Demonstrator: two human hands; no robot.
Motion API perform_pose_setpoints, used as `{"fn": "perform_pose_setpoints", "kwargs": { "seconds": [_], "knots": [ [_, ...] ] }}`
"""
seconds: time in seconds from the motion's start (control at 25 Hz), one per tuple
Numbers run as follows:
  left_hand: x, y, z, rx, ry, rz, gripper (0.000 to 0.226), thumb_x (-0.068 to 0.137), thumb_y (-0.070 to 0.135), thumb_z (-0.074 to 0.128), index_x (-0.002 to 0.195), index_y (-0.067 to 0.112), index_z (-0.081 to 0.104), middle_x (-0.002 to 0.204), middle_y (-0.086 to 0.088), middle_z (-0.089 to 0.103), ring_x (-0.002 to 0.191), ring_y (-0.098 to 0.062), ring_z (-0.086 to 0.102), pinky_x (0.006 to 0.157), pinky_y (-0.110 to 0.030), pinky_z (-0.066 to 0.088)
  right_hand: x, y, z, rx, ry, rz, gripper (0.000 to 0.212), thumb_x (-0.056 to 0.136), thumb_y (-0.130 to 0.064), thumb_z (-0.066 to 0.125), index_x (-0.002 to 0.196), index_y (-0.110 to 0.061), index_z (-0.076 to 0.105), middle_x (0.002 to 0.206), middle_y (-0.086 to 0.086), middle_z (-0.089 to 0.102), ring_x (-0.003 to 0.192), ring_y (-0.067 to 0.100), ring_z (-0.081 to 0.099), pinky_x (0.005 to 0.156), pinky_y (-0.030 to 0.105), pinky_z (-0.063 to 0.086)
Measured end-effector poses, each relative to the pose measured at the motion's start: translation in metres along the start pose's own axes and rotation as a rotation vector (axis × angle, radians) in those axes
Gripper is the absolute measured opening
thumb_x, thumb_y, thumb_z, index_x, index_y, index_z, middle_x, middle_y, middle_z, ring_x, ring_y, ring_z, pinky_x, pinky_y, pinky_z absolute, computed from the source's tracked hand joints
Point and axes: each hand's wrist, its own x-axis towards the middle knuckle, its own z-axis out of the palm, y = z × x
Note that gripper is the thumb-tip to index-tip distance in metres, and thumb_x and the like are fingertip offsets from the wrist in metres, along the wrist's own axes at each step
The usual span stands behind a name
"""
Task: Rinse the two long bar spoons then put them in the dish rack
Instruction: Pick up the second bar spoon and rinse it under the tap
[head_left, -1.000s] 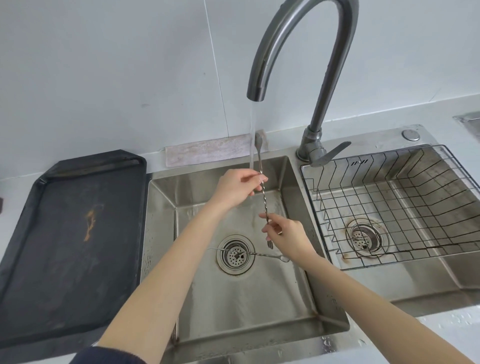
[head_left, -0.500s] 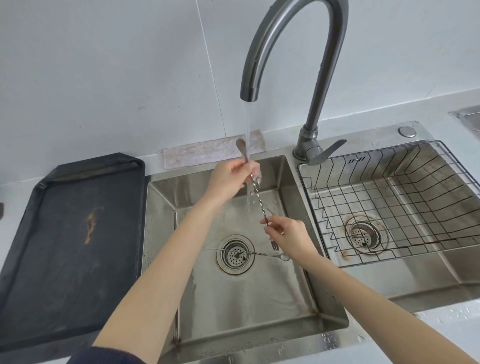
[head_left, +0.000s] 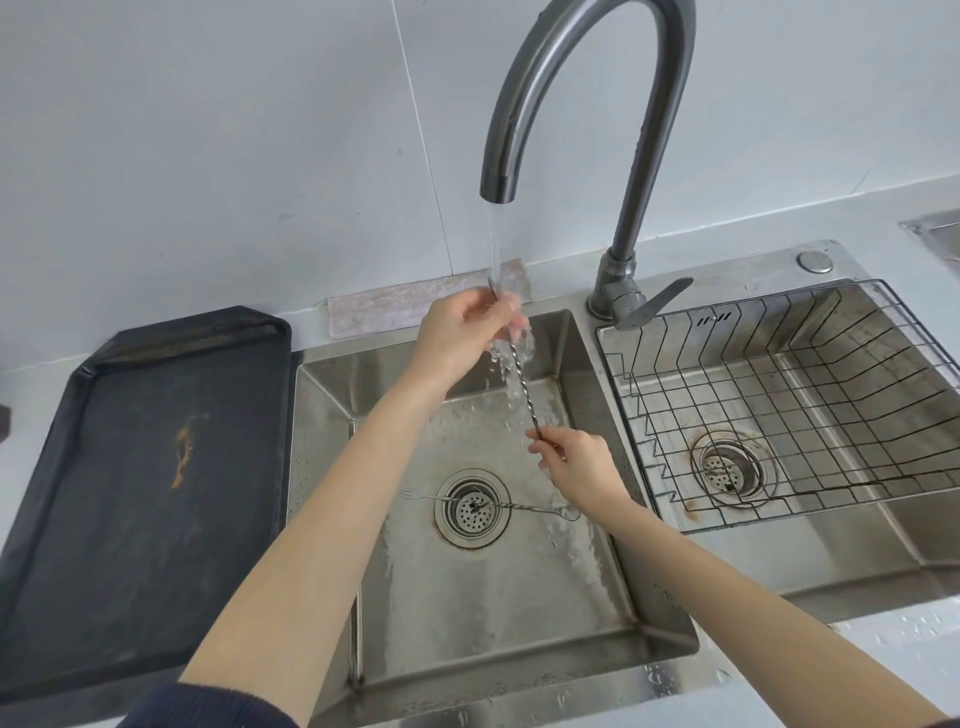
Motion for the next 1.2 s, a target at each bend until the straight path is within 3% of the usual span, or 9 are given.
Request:
{"fn": "perform_pose_setpoints", "kwargs": {
  "seconds": [0.16,0.28,0.4,0.52,0.64,0.76,0.88,0.96,1.2],
  "knots": [
    [0.002,-0.001,0.002,-0.013,0.085,0.041,0.022,0.082,0.024,0.065,0.062,0.026,0.058,0.058,0.01,0.066,0.058,0.0,0.064,0.059,-0.013,0.043,0.0,0.0,0.003,0.022,-0.037,0.017,0.025,0.093,-0.013,0.046,0.107,-0.014,0.068,0.101,0.005,0.074,0.081,0.021,0.067,0.079,0.035,0.057],
    [0.004,-0.001,0.001,-0.021,0.119,0.056,0.023,0.085,0.024,0.062,0.062,0.024,0.063,0.048,0.012,0.066,0.05,0.002,0.063,0.057,-0.015,0.052,0.001,-0.002,0.002,0.05,-0.028,0.037,0.022,0.091,-0.016,0.051,0.099,-0.017,0.071,0.097,0.006,0.075,0.082,0.023,0.07,0.072,0.029,0.056],
    [0.004,0.0,0.001,-0.025,0.078,0.046,0.031,0.094,0.026,0.048,0.073,0.015,0.068,0.062,0.005,0.07,0.051,0.002,0.065,0.063,-0.021,0.056,0.003,-0.005,0.001,0.072,-0.023,0.037,0.022,0.091,-0.015,0.051,0.103,-0.014,0.07,0.097,0.007,0.075,0.078,0.017,0.067,0.061,0.013,0.046],
    [0.005,0.003,0.003,0.021,0.001,0.004,0.034,0.098,0.019,0.037,0.103,0.0,0.065,0.088,-0.008,0.068,0.061,-0.003,0.067,0.068,-0.02,0.054,0.003,-0.006,0.0,0.083,-0.022,0.048,0.023,0.091,-0.013,0.051,0.105,-0.012,0.069,0.099,0.008,0.074,0.074,0.013,0.062,0.057,0.006,0.044],
    [0.002,0.006,0.004,0.02,-0.047,0.019,0.016,0.091,0.015,0.051,0.101,0.014,0.064,0.088,0.0,0.069,0.07,-0.002,0.067,0.079,-0.023,0.05,0.001,-0.005,0.001,0.1,-0.031,0.071,0.022,0.091,-0.011,0.05,0.102,-0.011,0.069,0.099,0.009,0.074,0.08,0.025,0.068,0.046,-0.001,0.042],
    [0.001,0.008,0.006,-0.001,0.05,0.074,0.013,0.09,0.022,0.054,0.082,0.022,0.064,0.076,0.007,0.068,0.053,0.007,0.065,0.06,-0.013,0.05,0.001,-0.005,0.001,0.112,-0.031,0.08,0.02,0.089,-0.011,0.052,0.097,-0.011,0.07,0.098,0.013,0.074,0.087,0.031,0.069,0.047,-0.001,0.042],
    [0.002,0.012,0.006,0.001,0.061,0.064,0.042,0.097,0.035,0.034,0.094,0.009,0.067,0.075,-0.001,0.069,0.051,0.003,0.065,0.052,-0.009,0.052,0.002,-0.006,0.0,0.104,-0.028,0.073,0.019,0.089,-0.012,0.053,0.096,-0.011,0.071,0.096,0.013,0.074,0.086,0.031,0.07,0.05,-0.001,0.042],
    [0.002,0.013,0.006,-0.024,0.034,0.05,0.047,0.098,0.035,0.029,0.103,0.005,0.065,0.08,-0.005,0.069,0.052,0.002,0.065,0.052,-0.008,0.05,0.002,-0.005,0.0,0.091,-0.029,0.074,0.019,0.089,-0.012,0.054,0.096,-0.01,0.071,0.097,0.01,0.074,0.085,0.03,0.071,0.051,-0.002,0.041],
    [0.001,0.007,0.005,0.176,0.041,0.177,0.009,0.091,0.012,0.051,0.098,0.015,0.056,0.081,-0.001,0.068,0.055,0.01,0.062,0.065,-0.009,0.049,0.002,-0.011,-0.002,0.11,-0.019,0.077,0.017,0.087,-0.011,0.059,0.097,-0.006,0.072,0.085,0.007,0.071,0.069,0.021,0.064,0.044,-0.003,0.039]
  ]
}}
